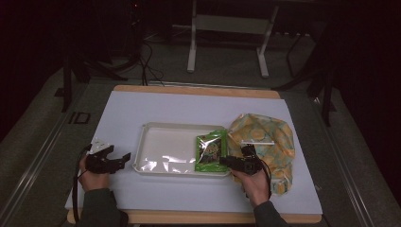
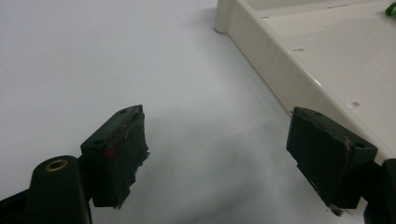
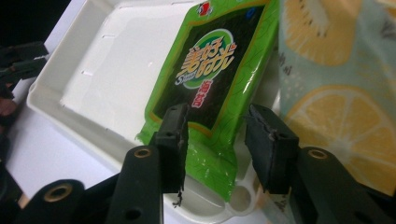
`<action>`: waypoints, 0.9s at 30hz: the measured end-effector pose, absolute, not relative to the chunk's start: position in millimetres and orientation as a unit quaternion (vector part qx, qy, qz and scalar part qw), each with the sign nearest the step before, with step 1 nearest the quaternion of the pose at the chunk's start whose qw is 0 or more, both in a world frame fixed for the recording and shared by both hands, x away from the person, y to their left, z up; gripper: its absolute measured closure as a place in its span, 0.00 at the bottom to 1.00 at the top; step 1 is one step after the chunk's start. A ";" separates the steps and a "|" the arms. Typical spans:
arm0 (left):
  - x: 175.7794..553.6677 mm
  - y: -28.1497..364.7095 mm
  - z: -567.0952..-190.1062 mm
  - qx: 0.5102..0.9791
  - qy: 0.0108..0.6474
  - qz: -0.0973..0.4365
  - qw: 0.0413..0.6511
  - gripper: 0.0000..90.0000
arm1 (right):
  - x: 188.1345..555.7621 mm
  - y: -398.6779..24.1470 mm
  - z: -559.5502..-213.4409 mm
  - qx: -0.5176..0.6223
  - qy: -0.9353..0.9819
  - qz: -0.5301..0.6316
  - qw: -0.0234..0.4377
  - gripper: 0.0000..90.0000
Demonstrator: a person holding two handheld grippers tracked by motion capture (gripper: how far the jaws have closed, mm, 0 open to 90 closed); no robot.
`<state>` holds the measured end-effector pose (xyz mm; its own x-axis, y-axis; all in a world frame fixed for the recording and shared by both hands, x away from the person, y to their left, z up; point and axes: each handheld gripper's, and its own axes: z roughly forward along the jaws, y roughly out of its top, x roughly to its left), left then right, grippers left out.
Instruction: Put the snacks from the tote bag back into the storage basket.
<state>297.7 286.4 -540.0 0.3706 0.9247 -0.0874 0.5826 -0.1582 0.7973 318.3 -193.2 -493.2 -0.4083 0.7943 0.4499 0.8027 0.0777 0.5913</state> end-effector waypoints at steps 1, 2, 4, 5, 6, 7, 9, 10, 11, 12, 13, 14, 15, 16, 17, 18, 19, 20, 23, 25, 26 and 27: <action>297.7 286.4 -540.0 0.729 0.517 0.218 0.392 0.23 | 318.4 -192.4 -493.2 -0.542 -0.736 -0.405 0.007 0.66; 297.7 286.4 -540.0 0.729 0.517 0.218 0.392 0.23 | 318.9 -191.5 -493.7 -0.539 -0.739 -0.404 0.011 0.66; 297.7 286.5 -540.0 0.729 0.517 0.218 0.392 0.23 | 319.3 -189.5 -494.1 -0.536 -0.744 -0.400 0.015 0.66; 297.6 286.5 -539.9 0.729 0.517 0.218 0.393 0.23 | 319.4 -189.4 -494.2 -0.536 -0.743 -0.400 0.014 0.66; 297.6 286.5 -539.9 0.729 0.517 0.218 0.393 0.23 | 319.1 -190.0 -494.0 -0.539 -0.739 -0.403 0.010 0.66; 297.7 286.5 -540.0 0.729 0.517 0.218 0.393 0.23 | 319.0 -191.1 -493.8 -0.540 -0.738 -0.404 0.007 0.65; 297.7 286.5 -540.0 0.729 0.517 0.218 0.393 0.23 | 318.5 -194.2 -493.1 -0.546 -0.731 -0.409 0.002 0.65; 297.7 286.5 -540.0 0.729 0.517 0.218 0.393 0.23 | 318.2 -195.7 -492.6 -0.548 -0.728 -0.411 -0.004 0.65; 297.7 286.4 -540.0 0.729 0.517 0.218 0.392 0.23 | 317.9 -196.9 -492.0 -0.551 -0.726 -0.411 -0.009 0.64; 297.7 286.4 -540.0 0.729 0.517 0.218 0.392 0.23 | 318.0 -197.9 -491.9 -0.551 -0.727 -0.410 -0.012 0.64; 297.7 286.3 -540.0 0.729 0.517 0.219 0.392 0.23 | 318.1 -198.0 -492.1 -0.552 -0.727 -0.408 -0.013 0.64; 297.7 286.3 -540.0 0.729 0.517 0.218 0.392 0.23 | 318.2 -197.8 -492.5 -0.551 -0.728 -0.407 -0.014 0.64; 297.7 286.3 -540.0 0.729 0.517 0.219 0.392 0.23 | 318.2 -197.7 -492.2 -0.551 -0.729 -0.406 -0.014 0.65; 297.7 286.3 -540.0 0.729 0.517 0.218 0.392 0.23 | 318.3 -197.2 -492.0 -0.548 -0.731 -0.405 -0.010 0.66; 297.7 286.3 -540.0 0.729 0.517 0.219 0.392 0.23 | 318.2 -196.4 -492.0 -0.547 -0.733 -0.404 -0.008 0.66; 297.7 286.4 -540.0 0.729 0.517 0.218 0.392 0.23 | 318.0 -194.3 -491.9 -0.543 -0.737 -0.402 -0.004 0.66; 297.7 286.4 -540.0 0.729 0.517 0.218 0.392 0.23 | 317.7 -193.1 -491.8 -0.542 -0.738 -0.401 -0.002 0.67; 297.7 286.4 -540.0 0.729 0.517 0.218 0.392 0.23 | 317.7 -191.8 -492.2 -0.538 -0.742 -0.401 0.003 0.67; 297.7 286.5 -540.0 0.729 0.517 0.218 0.393 0.23 | 317.9 -188.8 -493.7 -0.533 -0.748 -0.396 0.010 0.67; 297.8 286.5 -540.0 0.729 0.517 0.218 0.393 0.23 | 317.9 -188.6 -493.7 -0.534 -0.745 -0.398 0.015 0.67; 297.8 286.5 -540.0 0.728 0.517 0.218 0.393 0.23 | 318.1 -188.5 -493.6 -0.532 -0.747 -0.398 0.017 0.67; 297.8 286.5 -540.0 0.729 0.517 0.218 0.393 0.23 | 318.1 -188.1 -493.7 -0.531 -0.749 -0.395 0.020 0.67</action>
